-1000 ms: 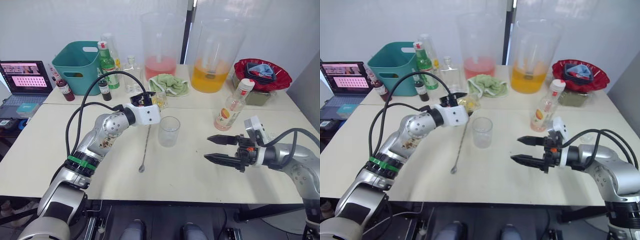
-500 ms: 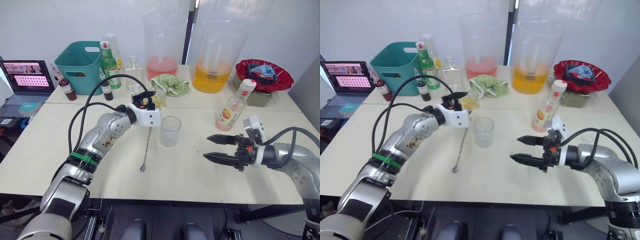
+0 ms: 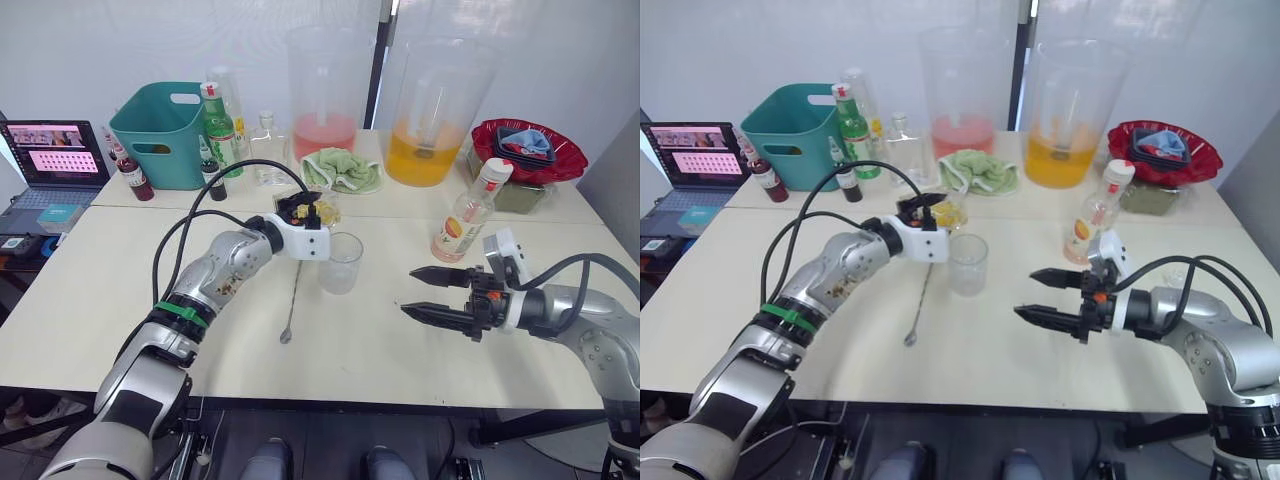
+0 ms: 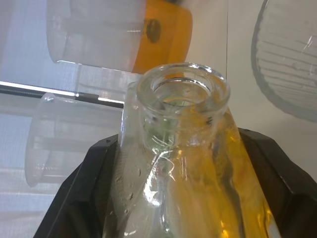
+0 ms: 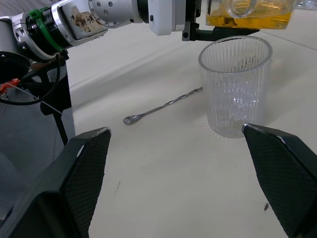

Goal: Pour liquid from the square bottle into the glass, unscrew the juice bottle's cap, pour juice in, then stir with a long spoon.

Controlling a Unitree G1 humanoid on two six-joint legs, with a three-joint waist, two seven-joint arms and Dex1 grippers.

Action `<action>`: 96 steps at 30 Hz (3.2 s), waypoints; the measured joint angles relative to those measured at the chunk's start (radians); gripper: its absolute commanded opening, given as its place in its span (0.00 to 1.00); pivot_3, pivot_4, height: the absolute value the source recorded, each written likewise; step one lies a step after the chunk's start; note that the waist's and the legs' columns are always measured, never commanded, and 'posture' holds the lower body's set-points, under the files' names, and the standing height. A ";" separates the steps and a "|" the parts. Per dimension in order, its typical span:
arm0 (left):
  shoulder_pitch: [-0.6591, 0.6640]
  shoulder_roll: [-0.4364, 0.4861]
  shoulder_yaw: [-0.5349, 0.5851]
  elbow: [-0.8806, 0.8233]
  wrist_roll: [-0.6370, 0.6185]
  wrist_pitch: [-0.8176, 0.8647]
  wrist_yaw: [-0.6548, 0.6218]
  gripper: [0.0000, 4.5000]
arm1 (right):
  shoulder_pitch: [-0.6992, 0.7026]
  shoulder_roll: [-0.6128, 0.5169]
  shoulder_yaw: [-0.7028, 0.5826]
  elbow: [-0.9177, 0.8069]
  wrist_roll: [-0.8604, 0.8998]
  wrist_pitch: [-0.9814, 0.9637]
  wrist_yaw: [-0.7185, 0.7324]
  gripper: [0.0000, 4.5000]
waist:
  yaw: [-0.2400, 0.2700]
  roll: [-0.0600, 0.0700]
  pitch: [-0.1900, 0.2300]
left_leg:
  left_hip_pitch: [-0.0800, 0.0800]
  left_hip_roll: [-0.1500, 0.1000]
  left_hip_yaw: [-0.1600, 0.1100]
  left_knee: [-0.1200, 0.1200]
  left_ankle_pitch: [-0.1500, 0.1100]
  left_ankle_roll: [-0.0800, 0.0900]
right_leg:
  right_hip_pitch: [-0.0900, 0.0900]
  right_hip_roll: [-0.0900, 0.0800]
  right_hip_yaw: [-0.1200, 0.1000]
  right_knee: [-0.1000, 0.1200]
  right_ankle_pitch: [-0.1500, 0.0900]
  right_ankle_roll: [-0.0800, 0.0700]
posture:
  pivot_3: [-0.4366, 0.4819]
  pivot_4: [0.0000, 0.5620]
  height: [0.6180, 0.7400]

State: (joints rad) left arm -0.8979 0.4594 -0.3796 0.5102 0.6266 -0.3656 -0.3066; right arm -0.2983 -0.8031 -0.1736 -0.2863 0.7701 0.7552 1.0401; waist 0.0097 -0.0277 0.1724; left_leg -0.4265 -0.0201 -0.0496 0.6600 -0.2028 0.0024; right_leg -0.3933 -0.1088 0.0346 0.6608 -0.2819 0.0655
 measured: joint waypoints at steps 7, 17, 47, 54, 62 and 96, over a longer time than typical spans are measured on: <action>0.000 0.002 -0.016 -0.003 0.043 -0.021 0.030 0.62 | 0.005 0.000 0.000 -0.008 -0.003 -0.006 -0.017 0.99 | 0.000 0.000 0.000 | 0.000 0.000 0.000 0.000 0.000 0.000 | 0.000 0.000 0.000 0.000 0.000 0.000 | 0.48 0.27 1.00; 0.000 0.020 -0.040 -0.040 0.158 -0.065 0.105 0.62 | 0.009 0.013 0.000 -0.007 -0.012 -0.032 -0.040 0.99 | 0.001 0.000 0.000 | 0.000 0.000 0.000 0.000 0.000 0.000 | 0.000 0.000 0.000 0.001 0.000 0.000 | 0.48 0.27 1.00; -0.037 0.058 -0.133 -0.037 0.395 -0.072 0.297 0.62 | -0.012 0.043 0.038 0.045 -0.061 -0.069 -0.038 0.99 | 0.000 0.000 0.000 | 0.000 0.000 0.000 0.000 0.000 0.000 | -0.001 0.000 0.000 0.002 0.000 0.000 | 0.48 0.27 1.00; -0.048 0.060 -0.134 -0.028 0.401 -0.072 0.312 0.62 | -0.028 0.046 0.042 0.060 -0.061 -0.070 -0.038 0.99 | 0.000 0.000 0.000 | 0.000 0.000 0.000 0.000 0.000 0.000 | -0.002 0.000 0.000 0.002 0.000 0.000 | 0.48 0.27 1.00; -0.053 0.070 -0.152 -0.028 0.447 -0.072 0.338 0.62 | -0.041 0.053 0.043 0.060 -0.061 -0.070 -0.037 0.99 | 0.000 0.000 0.000 | -0.003 0.000 0.000 0.001 0.000 0.000 | -0.005 0.000 0.000 0.003 0.000 0.000 | 0.48 0.27 1.00; 0.071 -0.132 0.408 -0.289 -0.526 0.665 -0.112 0.62 | -0.114 0.078 0.049 0.059 -0.023 -0.058 -0.012 0.99 | -0.028 0.000 0.000 | -0.009 0.000 -0.003 0.002 0.001 0.000 | -0.013 0.000 0.000 0.014 0.000 0.000 | 0.48 0.27 1.00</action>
State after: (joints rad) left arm -0.8266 0.3271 0.0286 0.2215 0.1004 0.2997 -0.4182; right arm -0.4125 -0.7255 -0.1249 -0.2270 0.7472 0.6972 1.0281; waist -0.0179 -0.0275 0.1723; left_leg -0.4358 -0.0202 -0.0525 0.6624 -0.2022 0.0020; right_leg -0.4059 -0.1084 0.0346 0.6749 -0.2818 0.0653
